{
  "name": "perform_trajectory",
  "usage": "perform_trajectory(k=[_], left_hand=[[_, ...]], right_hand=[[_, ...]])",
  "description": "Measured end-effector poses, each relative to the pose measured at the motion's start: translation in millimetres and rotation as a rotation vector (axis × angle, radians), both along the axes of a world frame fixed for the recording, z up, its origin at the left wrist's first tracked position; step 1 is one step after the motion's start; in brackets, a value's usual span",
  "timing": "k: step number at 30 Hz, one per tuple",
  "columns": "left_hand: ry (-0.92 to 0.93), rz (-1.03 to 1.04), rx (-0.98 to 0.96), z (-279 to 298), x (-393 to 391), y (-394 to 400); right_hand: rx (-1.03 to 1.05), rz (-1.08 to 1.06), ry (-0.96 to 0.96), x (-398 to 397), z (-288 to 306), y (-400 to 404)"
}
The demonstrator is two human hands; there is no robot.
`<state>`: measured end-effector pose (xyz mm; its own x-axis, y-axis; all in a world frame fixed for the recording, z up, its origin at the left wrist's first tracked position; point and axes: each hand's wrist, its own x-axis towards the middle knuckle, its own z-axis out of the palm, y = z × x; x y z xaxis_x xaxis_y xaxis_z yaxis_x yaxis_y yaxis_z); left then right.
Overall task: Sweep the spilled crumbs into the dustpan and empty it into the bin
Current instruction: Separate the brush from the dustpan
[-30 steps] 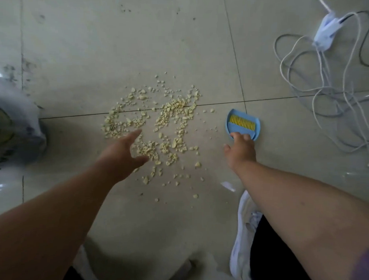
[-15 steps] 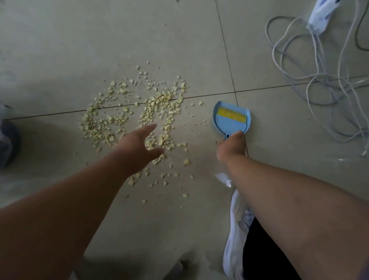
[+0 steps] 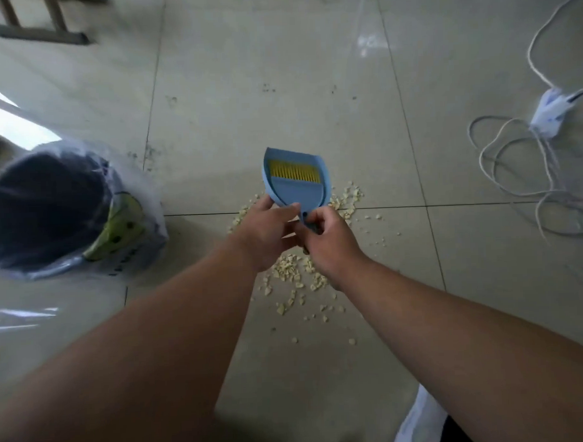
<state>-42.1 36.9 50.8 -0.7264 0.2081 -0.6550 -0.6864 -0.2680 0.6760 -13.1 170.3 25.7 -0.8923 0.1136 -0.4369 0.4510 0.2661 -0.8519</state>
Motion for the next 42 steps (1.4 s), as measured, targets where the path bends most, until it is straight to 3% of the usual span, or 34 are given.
perform_trajectory(k=[4,8,15,22,29,33,37,42], left_hand=[[0.052,-0.022,0.004,20.8,1.8,-26.5],[0.073,0.010,0.013,28.6,4.6,-38.2],[0.088,-0.015,-0.078,39.4,12.2,-39.9],[-0.035,0.046,-0.177,14.5,11.5,-69.4],[-0.113,0.029,-0.265,-10.1,18.2,-83.5],[-0.126,0.075,-0.271,-20.7,20.6,-91.5],[-0.104,0.068,-0.304,-25.3,28.4,-94.0],[-0.060,0.102,-0.244,-20.5,29.9,-91.9]], right_hand=[[-0.019,0.069,-0.011,7.0,36.9,-14.5],[0.257,0.318,0.097,17.3,56.0,-9.0],[0.617,0.564,0.294,9.1,75.8,-13.9],[0.803,0.815,0.353,0.7,44.5,-56.5],[0.679,0.793,0.320,8.3,10.2,-69.6],[0.470,0.726,0.209,6.3,-5.0,-66.9],[0.387,0.720,0.102,11.5,-14.8,-66.1],[0.183,0.437,0.002,17.4,-6.8,-72.4]])
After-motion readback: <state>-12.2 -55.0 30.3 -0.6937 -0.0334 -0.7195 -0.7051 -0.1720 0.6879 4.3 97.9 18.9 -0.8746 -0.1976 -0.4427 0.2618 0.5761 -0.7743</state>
